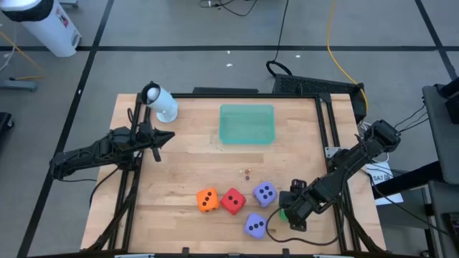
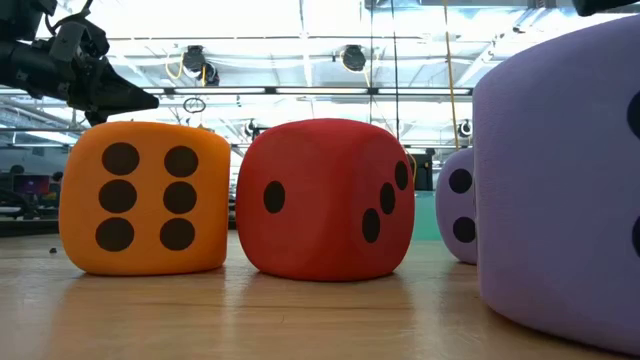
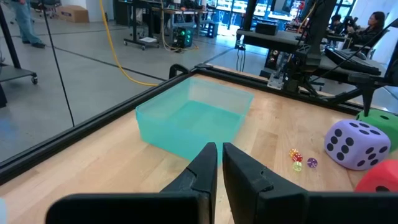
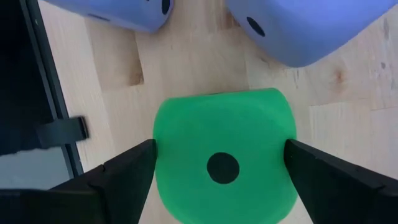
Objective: Pick & Place Dice
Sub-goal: Put the large green dice into the blue bin
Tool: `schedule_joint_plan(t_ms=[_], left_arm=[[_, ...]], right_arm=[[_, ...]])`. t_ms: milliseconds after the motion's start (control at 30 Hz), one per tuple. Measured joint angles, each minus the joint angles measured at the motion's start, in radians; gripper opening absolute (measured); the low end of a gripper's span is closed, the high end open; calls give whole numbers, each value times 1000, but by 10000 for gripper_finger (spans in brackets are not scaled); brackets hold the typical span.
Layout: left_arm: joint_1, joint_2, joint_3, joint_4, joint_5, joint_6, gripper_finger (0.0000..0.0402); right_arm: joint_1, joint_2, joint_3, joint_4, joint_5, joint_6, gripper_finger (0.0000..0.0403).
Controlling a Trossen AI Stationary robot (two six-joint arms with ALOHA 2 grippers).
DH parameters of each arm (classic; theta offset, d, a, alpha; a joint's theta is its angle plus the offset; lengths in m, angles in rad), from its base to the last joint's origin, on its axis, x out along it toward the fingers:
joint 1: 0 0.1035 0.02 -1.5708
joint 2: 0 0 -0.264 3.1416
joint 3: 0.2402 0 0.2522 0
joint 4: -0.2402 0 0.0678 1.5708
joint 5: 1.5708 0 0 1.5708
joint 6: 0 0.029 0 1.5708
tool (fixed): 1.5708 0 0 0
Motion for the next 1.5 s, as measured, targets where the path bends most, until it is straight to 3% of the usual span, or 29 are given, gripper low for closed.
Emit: schedule_joint_plan(t_ms=[267,400,567,800,1233,1500], left_arm=[[0,0,0,0,0,0,33],[0,0,0,-1,0,0,33],[0,0,0,-1,0,0,33],[0,0,0,-2,0,0,33],[0,0,0,-30,0,-6,33],[0,0,0,-29,-1,-1,33]], right_arm=[[-21,-2,1,-17,11,-47,343],[-40,-16,10,5,-19,-46,366],[-48,-20,88,-51,19,-69,396],[-29,-18,159,-63,70,-116,392],[16,-5,177,-150,80,-28,391],[-6,-7,325,-290,63,-70,391]])
